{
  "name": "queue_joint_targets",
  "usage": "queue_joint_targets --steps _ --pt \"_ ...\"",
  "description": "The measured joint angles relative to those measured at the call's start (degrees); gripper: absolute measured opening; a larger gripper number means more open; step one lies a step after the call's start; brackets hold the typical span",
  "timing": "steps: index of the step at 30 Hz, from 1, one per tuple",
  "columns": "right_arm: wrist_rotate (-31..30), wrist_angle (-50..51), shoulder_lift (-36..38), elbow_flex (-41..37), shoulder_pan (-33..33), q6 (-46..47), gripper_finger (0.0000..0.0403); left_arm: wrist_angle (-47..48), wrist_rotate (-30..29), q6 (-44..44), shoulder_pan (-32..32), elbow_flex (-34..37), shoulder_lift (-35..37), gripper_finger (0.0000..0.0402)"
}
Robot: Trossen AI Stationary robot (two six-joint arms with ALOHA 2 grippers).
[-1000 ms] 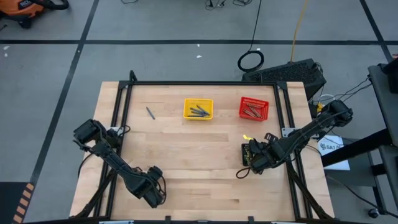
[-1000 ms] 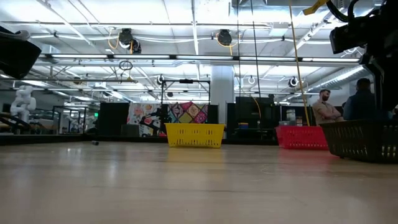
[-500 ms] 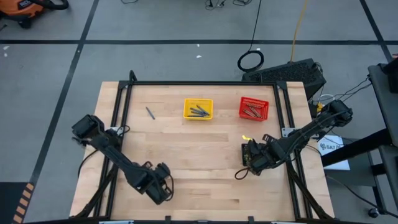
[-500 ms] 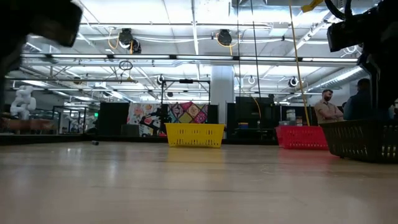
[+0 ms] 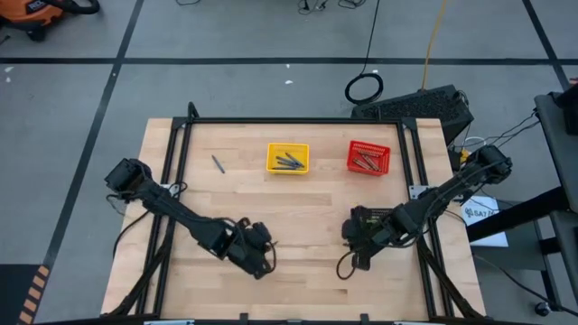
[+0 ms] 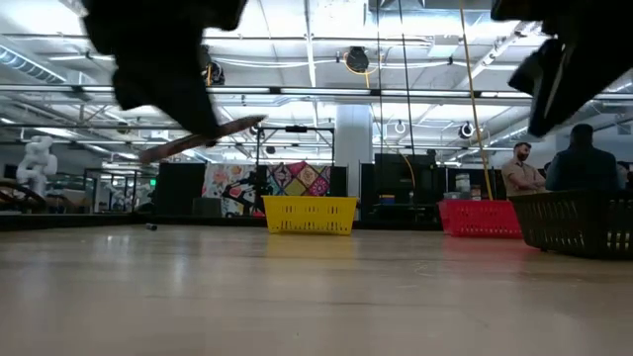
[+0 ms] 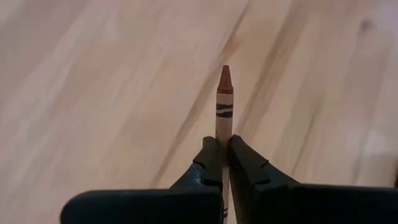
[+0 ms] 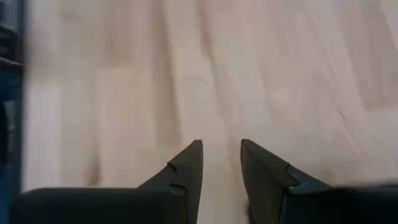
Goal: Sort crayons
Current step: Put the brown crayon into the red bin
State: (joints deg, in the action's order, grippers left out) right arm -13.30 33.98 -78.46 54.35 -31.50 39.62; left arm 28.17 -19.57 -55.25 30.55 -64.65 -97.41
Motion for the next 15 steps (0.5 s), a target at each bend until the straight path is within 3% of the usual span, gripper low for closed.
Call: queue_joint_targets --steps 7,12,15 --pt "-0.7 -8.1 0.0 0.0 -2.6 -3.5 0.0096 -19.2 -4.7 17.5 -2.8 0.0 0.0 0.0001" --pt "-7.6 -11.8 0.0 0.0 -3.8 -5.3 0.0096 -31.8 -4.7 28.1 -4.2 0.0 0.0 0.0001" --pt "-8.2 -14.7 0.0 0.0 -3.8 -7.2 0.0096 -37.5 -4.6 33.0 -4.7 0.0 0.0 0.0001"
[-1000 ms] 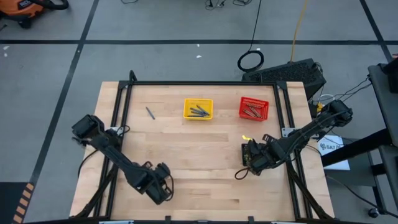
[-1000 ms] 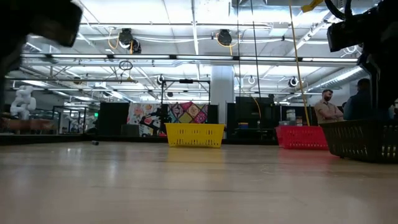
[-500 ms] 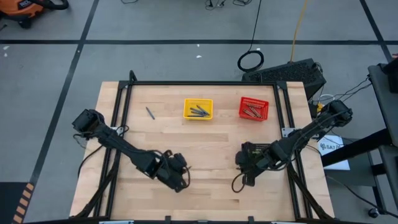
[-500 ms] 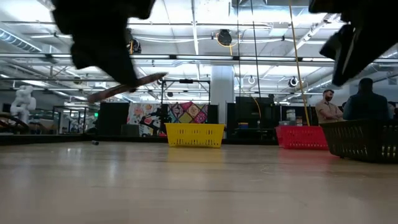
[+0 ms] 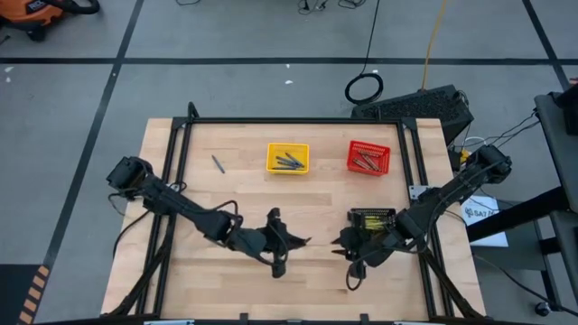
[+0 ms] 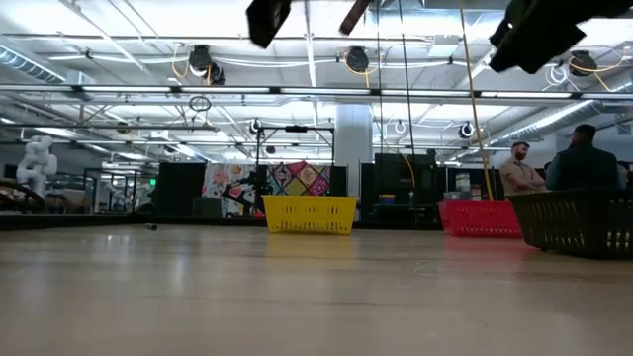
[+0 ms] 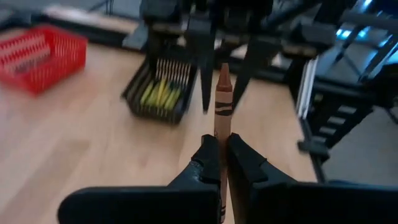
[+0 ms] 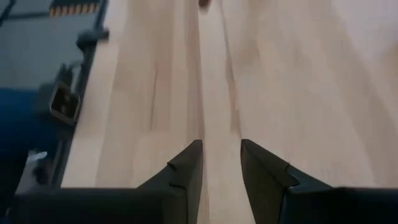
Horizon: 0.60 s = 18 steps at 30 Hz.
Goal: Sort crayons
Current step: Put the brown crayon into the red bin
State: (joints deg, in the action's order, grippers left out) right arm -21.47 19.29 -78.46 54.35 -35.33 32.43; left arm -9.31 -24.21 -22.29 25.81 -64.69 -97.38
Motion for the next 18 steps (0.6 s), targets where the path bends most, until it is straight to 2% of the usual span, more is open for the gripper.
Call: queue_joint_targets --steps 7,14,18 --pt "-10.4 -9.3 0.0 0.0 0.0 -8.5 0.0096 -6.8 2.5 5.2 -1.5 0.0 0.0 0.0001" --pt "-11.7 -17.7 0.0 0.0 0.7 -16.0 0.0096 -13.9 4.1 10.7 -2.4 0.0 0.0 0.0002" --pt "-11.7 -22.3 0.0 0.0 1.5 -19.9 0.0096 -16.1 6.0 11.1 -3.1 0.0 0.0 0.0002"
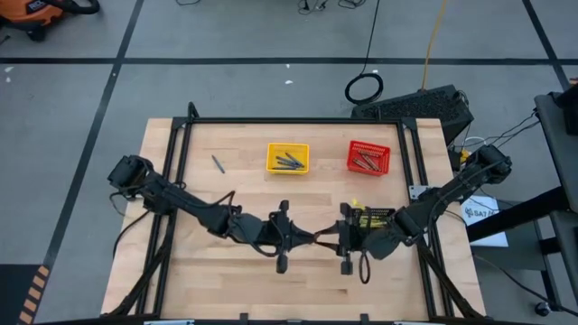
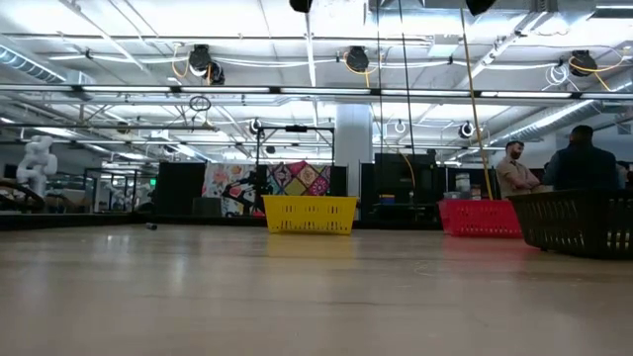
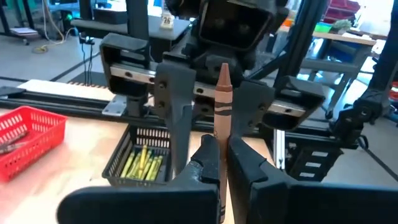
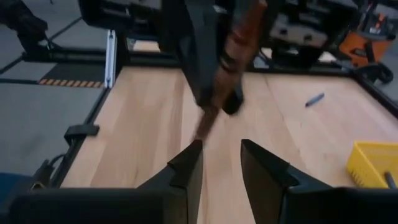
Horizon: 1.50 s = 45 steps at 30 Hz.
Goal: Sort crayons
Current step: Put the brown crayon into the red bin
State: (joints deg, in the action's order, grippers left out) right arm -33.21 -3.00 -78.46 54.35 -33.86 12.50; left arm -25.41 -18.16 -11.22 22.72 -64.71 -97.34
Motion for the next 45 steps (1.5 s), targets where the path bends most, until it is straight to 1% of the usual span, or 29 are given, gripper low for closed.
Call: queue_joint_targets --steps 5,11,19,21,23,27,28,31,35,41,45 --pt "0.2 -2.5 0.0 0.0 0.4 -1.6 0.0096 0.0 0.1 0.1 -0.7 0.0 0.0 0.0002" --pt "0.2 -2.8 0.0 0.0 0.5 -1.7 0.0096 -0.3 1.8 0.1 -1.5 0.0 0.0 0.0002" --pt "0.4 -3.3 0.0 0.0 2.6 -1.2 0.0094 -1.2 1.9 1.4 -2.5 0.0 0.0 0.0002" --pt "0.5 -3.3 0.0 0.0 3.1 -1.1 0.0088 -1.1 1.9 1.5 -2.7 0.0 0.0 0.0002" --pt "0.6 -3.3 0.0 0.0 3.4 -1.0 0.0074 -1.2 1.8 1.5 -2.9 0.0 0.0 0.0002" --pt "0.8 -3.3 0.0 0.0 3.5 0.3 0.0019 -1.1 1.8 1.8 -2.9 0.0 0.0 0.0002" --pt "0.8 -3.3 0.0 0.0 3.5 0.7 0.0011 -1.1 1.8 1.9 -2.9 0.0 0.0 0.0002" --pt "1.1 -3.2 0.0 0.0 3.5 1.8 0.0010 -1.0 1.9 1.8 -2.9 0.0 0.0 0.0002" --pt "3.2 -3.2 0.0 0.0 3.5 2.3 0.0005 -0.6 2.1 1.7 -2.9 0.0 0.0 0.0002" --pt "3.2 -2.0 0.0 0.0 3.5 4.0 0.0002 0.7 2.0 3.1 -3.2 0.0 0.0 0.0003" --pt "2.8 -0.2 0.0 0.0 3.5 6.2 0.0001 1.3 2.0 5.5 -3.3 0.0 0.0 0.0023"
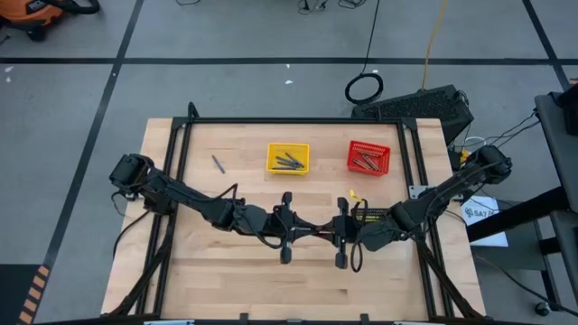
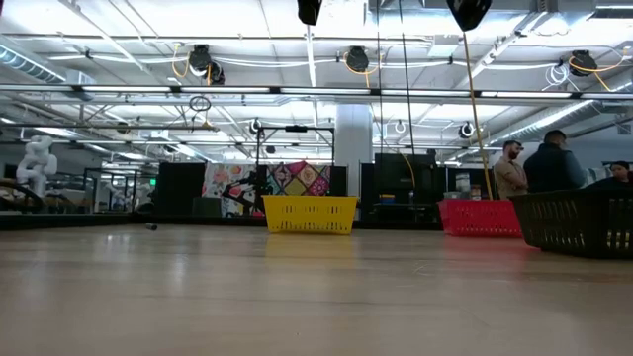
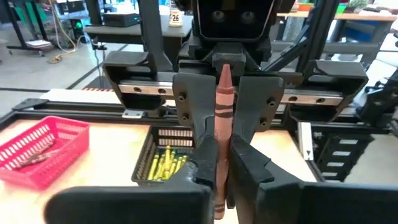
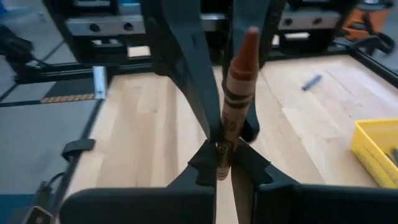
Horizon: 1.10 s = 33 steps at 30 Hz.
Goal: Sort crayons
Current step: Put the brown crayon into the red bin
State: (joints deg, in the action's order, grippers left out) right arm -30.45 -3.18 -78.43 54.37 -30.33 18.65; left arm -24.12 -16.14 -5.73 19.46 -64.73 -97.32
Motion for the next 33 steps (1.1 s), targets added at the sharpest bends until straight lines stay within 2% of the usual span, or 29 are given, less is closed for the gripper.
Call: queue_joint_targets --steps 7,14,22,24,29,33 --pt "-6.8 9.4 0.1 0.0 0.2 4.7 0.0001 3.6 0.7 0.7 0.1 0.0 0.0 0.0086" --pt "-8.8 20.2 1.7 0.0 3.3 12.3 0.0001 15.6 -3.3 0.3 -1.5 0.0 0.9 0.0095" --pt "-8.2 35.8 4.6 0.0 10.6 17.5 0.0000 28.1 -3.6 0.1 -2.3 0.0 3.2 0.0095" --pt "-6.4 41.0 5.5 0.0 13.0 18.2 0.0000 30.9 -3.7 0.1 -2.6 0.0 3.9 0.0095" --pt "-2.4 52.0 6.5 0.0 20.0 17.8 0.0000 42.7 -6.3 -0.3 -4.1 0.0 6.1 0.0095" --pt "-2.3 58.8 6.5 0.0 25.4 14.4 0.0000 51.0 -8.0 -3.1 -5.7 0.0 7.2 0.0096"
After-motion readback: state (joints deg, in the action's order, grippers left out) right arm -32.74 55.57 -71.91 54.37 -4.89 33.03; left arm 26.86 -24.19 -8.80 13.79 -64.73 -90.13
